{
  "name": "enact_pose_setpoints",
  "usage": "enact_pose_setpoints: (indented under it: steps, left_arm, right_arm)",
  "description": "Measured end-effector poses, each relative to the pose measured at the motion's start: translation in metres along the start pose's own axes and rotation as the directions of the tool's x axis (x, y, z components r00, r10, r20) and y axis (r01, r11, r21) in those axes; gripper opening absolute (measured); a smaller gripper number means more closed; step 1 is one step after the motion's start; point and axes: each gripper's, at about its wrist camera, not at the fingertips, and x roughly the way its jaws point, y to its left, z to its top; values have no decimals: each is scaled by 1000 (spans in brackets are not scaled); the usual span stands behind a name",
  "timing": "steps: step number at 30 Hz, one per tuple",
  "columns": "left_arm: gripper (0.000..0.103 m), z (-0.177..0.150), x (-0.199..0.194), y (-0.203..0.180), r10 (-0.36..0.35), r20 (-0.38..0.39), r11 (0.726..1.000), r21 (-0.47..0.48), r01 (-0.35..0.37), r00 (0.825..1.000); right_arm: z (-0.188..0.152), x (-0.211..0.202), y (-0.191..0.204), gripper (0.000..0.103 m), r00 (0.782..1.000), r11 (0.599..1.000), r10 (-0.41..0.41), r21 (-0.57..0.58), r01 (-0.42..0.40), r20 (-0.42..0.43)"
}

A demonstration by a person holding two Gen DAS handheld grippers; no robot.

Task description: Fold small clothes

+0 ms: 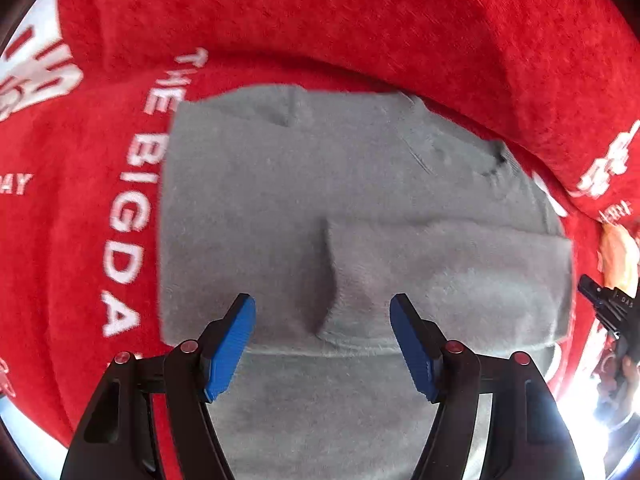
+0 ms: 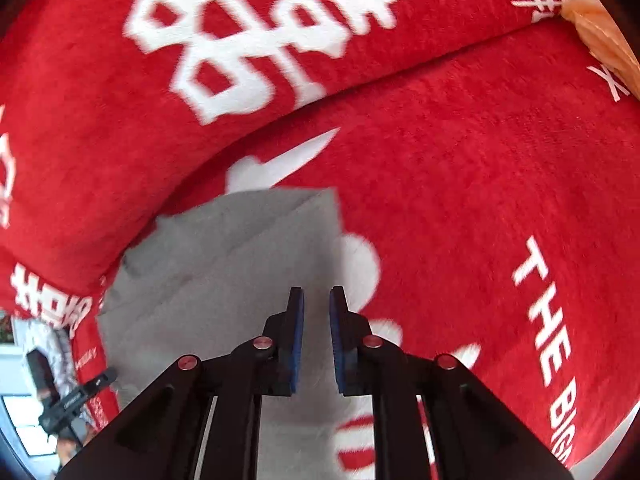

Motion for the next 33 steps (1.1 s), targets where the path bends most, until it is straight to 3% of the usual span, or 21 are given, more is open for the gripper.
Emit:
enact_pose_setpoints:
  steps: [1, 2, 3, 4, 9, 11, 13, 20, 25, 27, 33]
  left_arm:
    - [71, 1, 2, -4, -14, -10, 1000, 14, 15, 1000]
    - [61, 0, 3, -8, -19, -12, 1000, 25, 19, 1000]
    - [29, -1, 5, -17, -24, -15, 998, 58, 25, 1000]
    - [18, -3, 6, -24, -8, -25, 997, 83, 10, 1000]
    - [17, -9, 2, -23, 72, 10, 992, 105, -72, 997]
    - [17, -14, 5, -15, 146, 9, 984, 101, -146, 989]
    - [17, -15, 5, 0, 211, 3, 974, 79, -211, 977]
    - [18, -20, -30, 4, 238, 62, 969, 50, -241, 969]
    - [18, -33, -22, -39, 224, 43, 972, 64, -226, 974]
    - [18, -40, -21, -50, 214, 26, 974, 68, -216, 976]
    - [18, -66, -26, -73, 212, 9, 974, 85, -212, 977]
  right_arm:
    - [-4, 0, 6, 15, 1000, 1000, 8, -13, -8, -5]
    - [-11, 0, 14, 15, 999, 999, 25, -31, -26, -21]
    - [-16, 1, 19, 15, 999, 998, 36, -43, -38, -36]
    - [-20, 3, 25, 15, 998, 997, 44, -57, -47, -51]
    - [-44, 20, 49, 15, 993, 988, 8, -155, -27, -122]
    - [-51, 34, 46, 14, 984, 982, -61, -188, 30, -166]
    - [-55, 42, 40, 13, 983, 984, -56, -177, 24, -176]
    - [-55, 32, 39, 14, 980, 987, -51, -161, 20, -190]
    - [-60, 18, 42, 27, 978, 989, -39, -151, 8, -206]
    - [-65, 14, 44, 39, 976, 988, -36, -152, 4, -213]
    - [-80, 6, 50, 56, 969, 989, -27, -148, -10, -244]
